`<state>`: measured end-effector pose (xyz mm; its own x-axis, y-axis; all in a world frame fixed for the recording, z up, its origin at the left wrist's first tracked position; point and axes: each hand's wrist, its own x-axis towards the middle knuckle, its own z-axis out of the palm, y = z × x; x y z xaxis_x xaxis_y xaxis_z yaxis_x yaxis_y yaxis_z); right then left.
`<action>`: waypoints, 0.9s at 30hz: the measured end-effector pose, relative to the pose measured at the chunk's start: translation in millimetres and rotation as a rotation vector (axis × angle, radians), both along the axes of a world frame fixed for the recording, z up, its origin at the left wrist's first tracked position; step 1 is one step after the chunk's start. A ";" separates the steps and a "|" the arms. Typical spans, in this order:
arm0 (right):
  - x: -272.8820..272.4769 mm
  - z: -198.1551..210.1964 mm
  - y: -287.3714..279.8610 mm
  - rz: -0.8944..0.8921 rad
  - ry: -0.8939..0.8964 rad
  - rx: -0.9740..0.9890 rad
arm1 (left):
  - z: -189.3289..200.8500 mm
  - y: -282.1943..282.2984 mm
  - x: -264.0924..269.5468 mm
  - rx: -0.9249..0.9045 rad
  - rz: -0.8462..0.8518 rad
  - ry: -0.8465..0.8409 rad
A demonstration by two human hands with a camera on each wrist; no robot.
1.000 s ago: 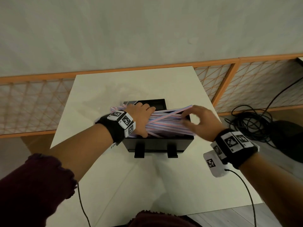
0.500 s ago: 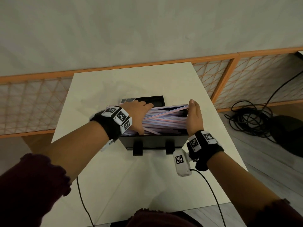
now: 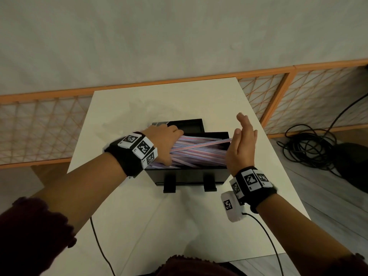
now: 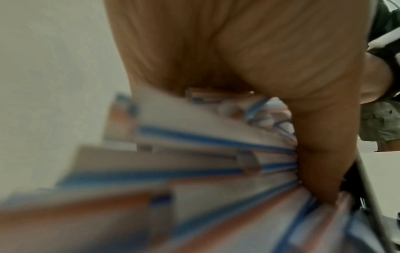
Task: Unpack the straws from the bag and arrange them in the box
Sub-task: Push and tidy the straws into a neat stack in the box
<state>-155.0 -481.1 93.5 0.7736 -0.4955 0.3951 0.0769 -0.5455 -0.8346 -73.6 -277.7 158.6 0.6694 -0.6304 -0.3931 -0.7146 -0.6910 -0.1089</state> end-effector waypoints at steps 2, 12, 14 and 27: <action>-1.0 -1.4 3.7 0.077 0.022 -0.024 | -0.4 -0.6 0.2 0.028 -0.009 -0.012; 1.2 -11.2 21.6 0.285 0.416 -0.769 | -6.2 -9.9 -7.7 0.068 -0.035 -0.093; -1.0 -12.2 20.2 0.268 0.339 -0.718 | -0.5 -9.8 -10.4 0.066 -0.034 -0.100; -3.6 -15.3 12.0 0.549 0.312 -0.793 | -7.7 -5.6 -23.7 -0.056 0.062 -0.125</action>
